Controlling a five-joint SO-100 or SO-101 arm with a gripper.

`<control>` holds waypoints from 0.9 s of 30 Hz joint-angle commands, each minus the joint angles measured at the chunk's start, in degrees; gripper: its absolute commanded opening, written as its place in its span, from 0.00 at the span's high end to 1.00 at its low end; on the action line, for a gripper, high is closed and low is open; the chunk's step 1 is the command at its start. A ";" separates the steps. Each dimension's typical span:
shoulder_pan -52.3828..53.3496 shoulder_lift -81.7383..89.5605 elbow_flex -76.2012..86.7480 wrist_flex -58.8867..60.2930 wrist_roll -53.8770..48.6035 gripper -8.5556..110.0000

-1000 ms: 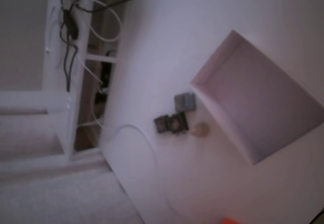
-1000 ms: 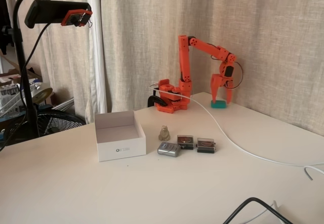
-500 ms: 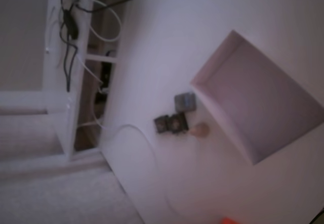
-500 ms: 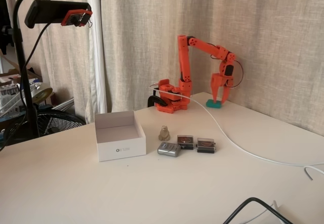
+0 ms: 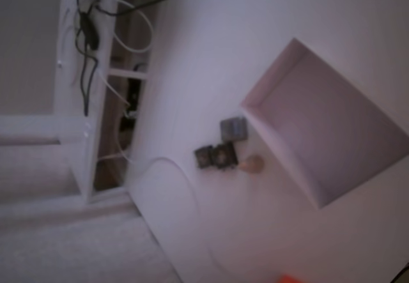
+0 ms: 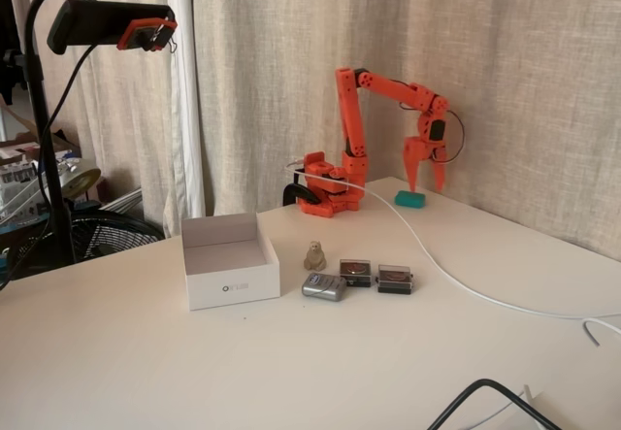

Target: Grasp the green cube and put it in the bin.

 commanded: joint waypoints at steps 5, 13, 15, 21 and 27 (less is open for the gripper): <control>-4.57 8.70 2.64 -0.97 0.00 0.77; -6.24 15.64 11.87 -9.58 0.00 0.78; -6.50 15.91 12.30 -10.02 0.00 0.78; -6.42 17.40 13.97 -11.43 0.00 0.77; -4.13 20.13 13.97 -11.95 0.00 0.67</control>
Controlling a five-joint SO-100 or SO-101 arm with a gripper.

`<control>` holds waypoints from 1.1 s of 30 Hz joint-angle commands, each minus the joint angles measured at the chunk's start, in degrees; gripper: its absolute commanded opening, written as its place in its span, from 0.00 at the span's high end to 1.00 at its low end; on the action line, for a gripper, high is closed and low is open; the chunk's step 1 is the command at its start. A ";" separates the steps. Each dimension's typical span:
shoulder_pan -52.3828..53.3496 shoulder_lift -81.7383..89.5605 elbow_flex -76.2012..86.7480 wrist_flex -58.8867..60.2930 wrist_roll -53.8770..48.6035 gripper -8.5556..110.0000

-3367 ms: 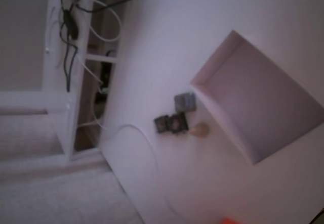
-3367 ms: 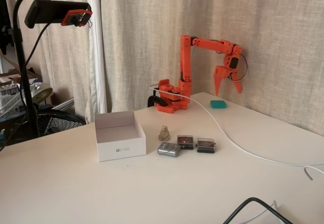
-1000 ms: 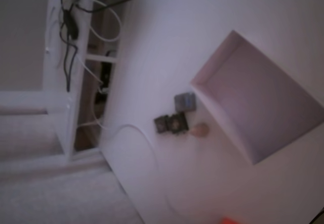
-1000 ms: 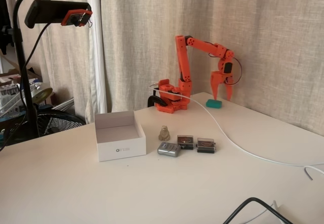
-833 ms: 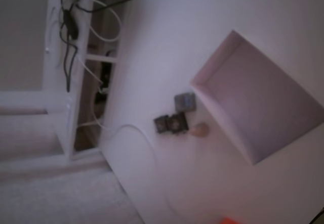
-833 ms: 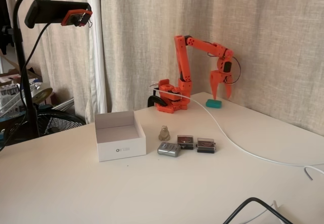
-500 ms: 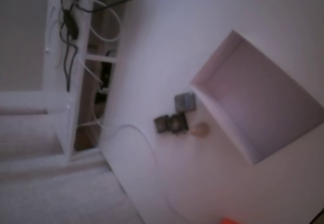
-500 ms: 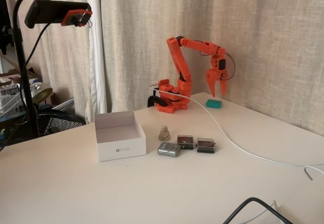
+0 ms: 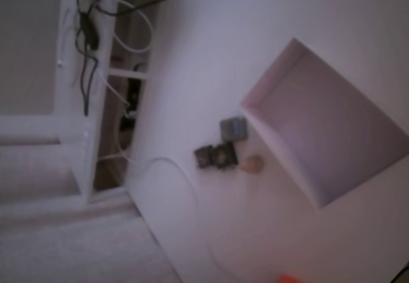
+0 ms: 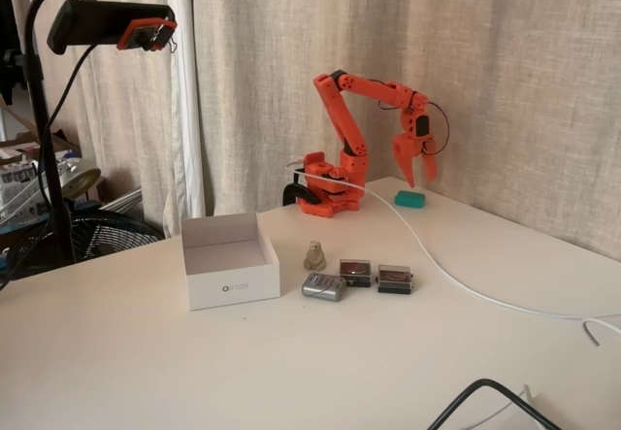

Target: Grasp the green cube and put it in the bin.

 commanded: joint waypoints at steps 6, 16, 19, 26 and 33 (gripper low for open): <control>-2.20 7.82 -0.62 -2.20 0.18 0.67; -8.17 19.34 3.43 4.04 0.18 0.67; -8.70 19.69 3.69 4.04 0.18 0.67; -8.88 18.54 1.41 5.80 0.18 0.67; -8.61 6.94 -14.59 -0.18 0.44 0.67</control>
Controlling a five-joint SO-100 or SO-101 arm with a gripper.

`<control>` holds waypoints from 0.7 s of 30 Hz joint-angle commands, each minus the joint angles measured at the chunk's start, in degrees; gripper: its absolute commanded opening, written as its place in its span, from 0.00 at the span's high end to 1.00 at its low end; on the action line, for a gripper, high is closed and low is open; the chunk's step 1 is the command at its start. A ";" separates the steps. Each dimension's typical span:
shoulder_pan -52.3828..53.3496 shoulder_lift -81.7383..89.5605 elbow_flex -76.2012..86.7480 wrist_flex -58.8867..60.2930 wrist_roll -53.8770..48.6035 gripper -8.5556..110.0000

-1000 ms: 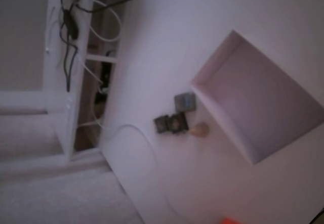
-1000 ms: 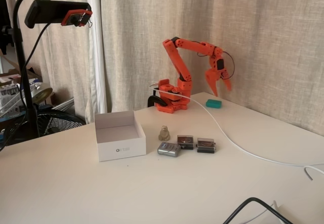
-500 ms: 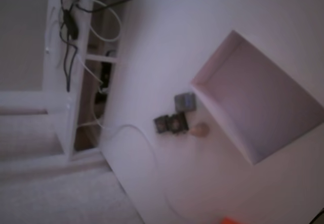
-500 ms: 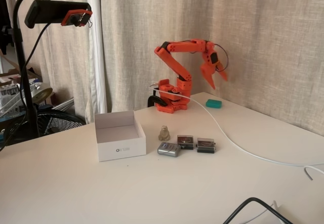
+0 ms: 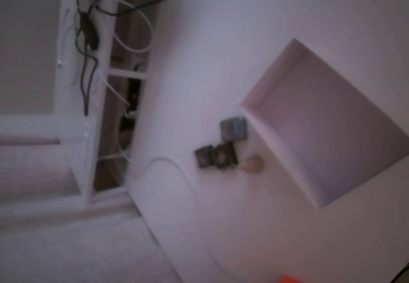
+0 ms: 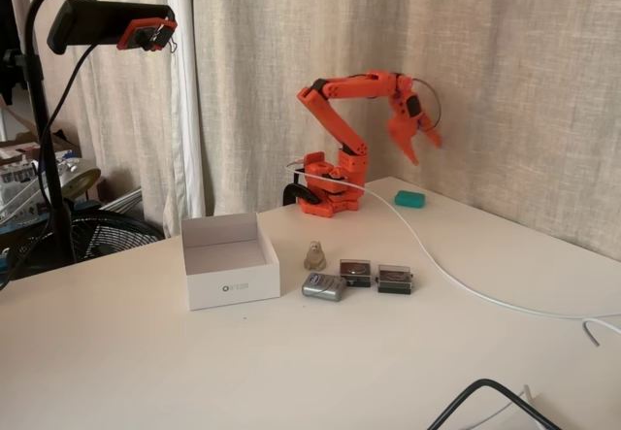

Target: Grasp the green cube and put it in the bin.

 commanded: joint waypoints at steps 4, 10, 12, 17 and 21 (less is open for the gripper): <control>0.35 -12.57 -18.63 -5.54 0.35 0.67; 4.31 -14.41 -15.82 -8.88 0.18 0.67; 7.21 -13.80 -12.39 -8.44 0.18 0.67; 13.71 -16.44 -11.60 -9.40 0.09 0.73; 12.74 -15.03 -10.81 -5.01 0.00 0.75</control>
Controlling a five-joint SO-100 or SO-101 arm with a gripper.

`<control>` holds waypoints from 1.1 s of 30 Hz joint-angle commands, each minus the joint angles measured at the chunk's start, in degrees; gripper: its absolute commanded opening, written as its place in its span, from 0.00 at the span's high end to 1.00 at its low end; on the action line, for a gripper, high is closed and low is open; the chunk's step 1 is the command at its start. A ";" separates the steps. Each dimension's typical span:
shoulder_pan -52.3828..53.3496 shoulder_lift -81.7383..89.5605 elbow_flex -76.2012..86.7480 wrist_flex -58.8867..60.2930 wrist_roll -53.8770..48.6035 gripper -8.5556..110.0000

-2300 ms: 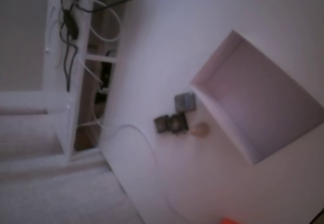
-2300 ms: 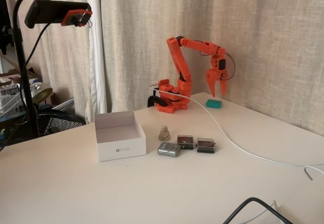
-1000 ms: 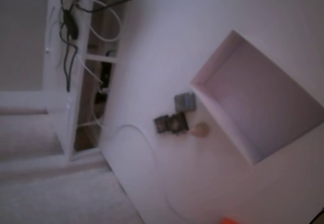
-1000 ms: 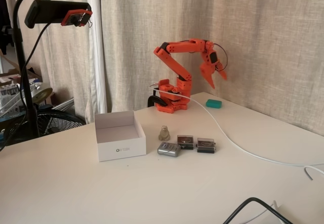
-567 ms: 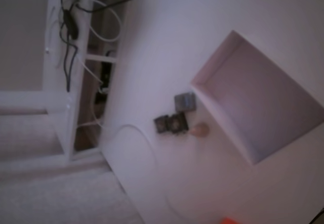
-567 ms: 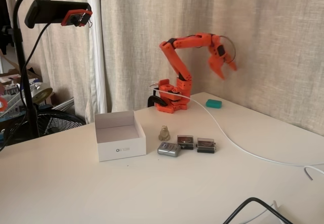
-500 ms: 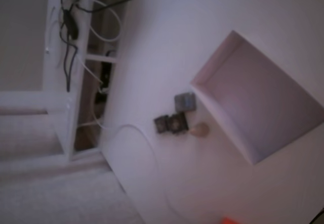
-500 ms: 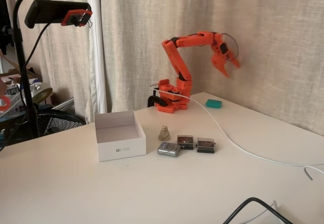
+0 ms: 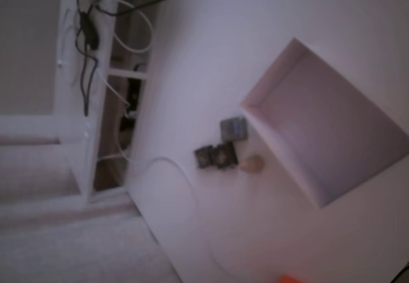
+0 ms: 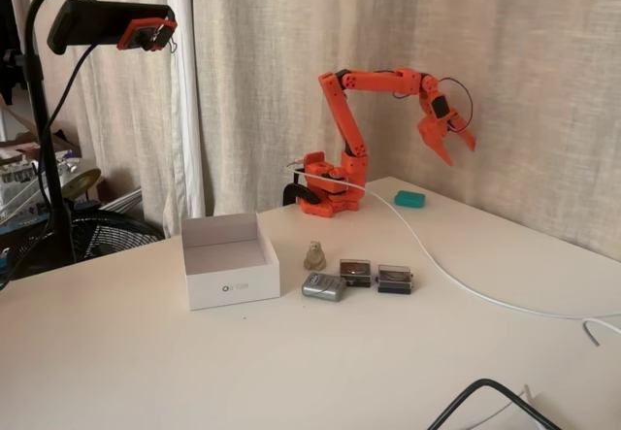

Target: Grasp the green cube and put it in the bin.

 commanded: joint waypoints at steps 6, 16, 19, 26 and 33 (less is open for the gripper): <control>-1.58 6.15 4.39 7.03 0.00 0.75; -0.26 9.67 11.95 3.34 0.00 0.77; -0.26 10.20 12.92 5.19 0.00 0.78; -1.85 15.64 18.72 3.52 0.00 0.78; -2.37 18.72 21.97 1.85 0.00 0.78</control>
